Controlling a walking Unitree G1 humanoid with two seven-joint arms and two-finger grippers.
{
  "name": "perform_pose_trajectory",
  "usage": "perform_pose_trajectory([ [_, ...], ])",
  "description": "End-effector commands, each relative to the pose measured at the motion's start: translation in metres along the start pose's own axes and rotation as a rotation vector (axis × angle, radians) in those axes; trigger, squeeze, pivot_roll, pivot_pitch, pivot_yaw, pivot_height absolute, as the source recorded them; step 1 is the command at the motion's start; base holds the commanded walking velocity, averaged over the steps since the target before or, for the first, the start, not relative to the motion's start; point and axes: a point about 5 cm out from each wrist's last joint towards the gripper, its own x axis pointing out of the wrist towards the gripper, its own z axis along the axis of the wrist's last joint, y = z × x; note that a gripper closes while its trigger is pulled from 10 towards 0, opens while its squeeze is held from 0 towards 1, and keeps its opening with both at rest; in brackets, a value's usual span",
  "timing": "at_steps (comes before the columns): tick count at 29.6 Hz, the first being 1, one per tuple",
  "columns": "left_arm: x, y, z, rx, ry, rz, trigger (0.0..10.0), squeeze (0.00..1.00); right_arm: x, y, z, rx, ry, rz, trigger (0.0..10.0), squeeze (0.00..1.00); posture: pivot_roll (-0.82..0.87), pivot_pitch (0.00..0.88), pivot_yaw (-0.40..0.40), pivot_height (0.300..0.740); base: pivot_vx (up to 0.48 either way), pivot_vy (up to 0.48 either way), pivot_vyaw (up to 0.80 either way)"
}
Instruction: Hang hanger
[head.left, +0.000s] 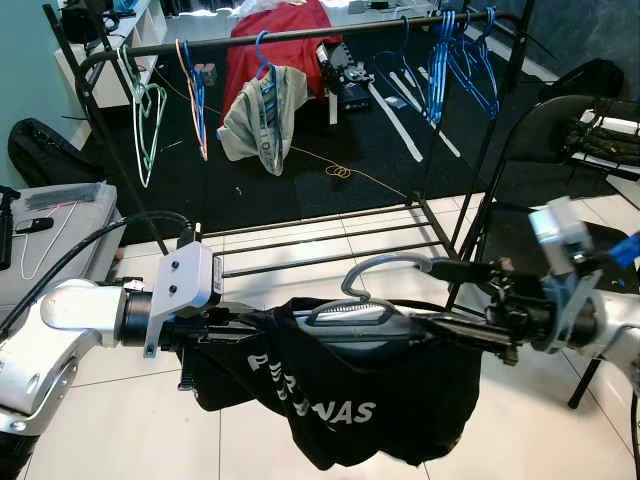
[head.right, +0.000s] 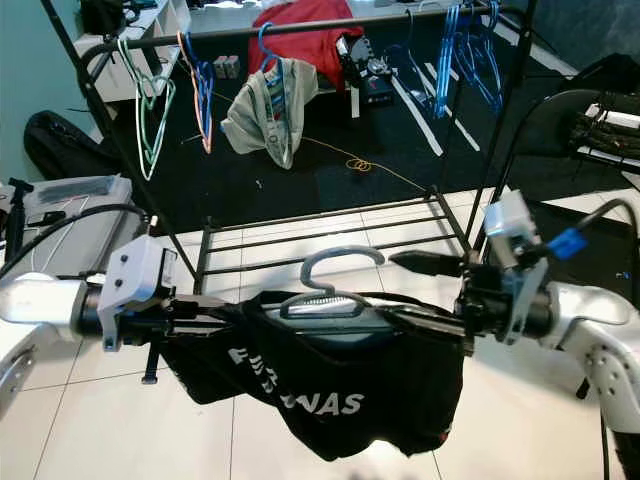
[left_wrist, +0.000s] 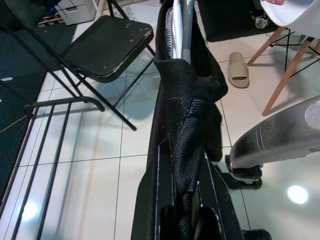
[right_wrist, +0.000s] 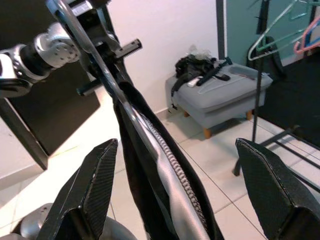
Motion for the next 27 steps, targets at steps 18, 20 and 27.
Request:
perform_pose_trajectory([
  [18, 0.005, -0.004, 0.012, 0.019, -0.047, -0.042, 10.0, 0.0, -0.01, -0.01, -0.018, -0.088, 0.261, -0.109, 10.0, 0.0, -0.1, 0.111, 0.068, 0.74, 0.0, 0.0, 0.0],
  [20, 0.005, -0.004, 0.014, 0.023, -0.053, -0.043, 10.0, 0.0, -0.01, -0.009, -0.019, -0.082, 0.269, -0.099, 7.1, 0.0, -0.1, 0.112, 0.068, 0.74, 0.0, 0.0, 0.0],
  [27, 0.005, -0.003, 0.02, 0.031, -0.083, -0.044, 10.0, 0.0, -0.009, -0.005, -0.024, -0.062, 0.28, -0.056, 0.0, 0.0, -0.1, 0.114, 0.067, 0.74, 0.0, 0.0, 0.0],
])
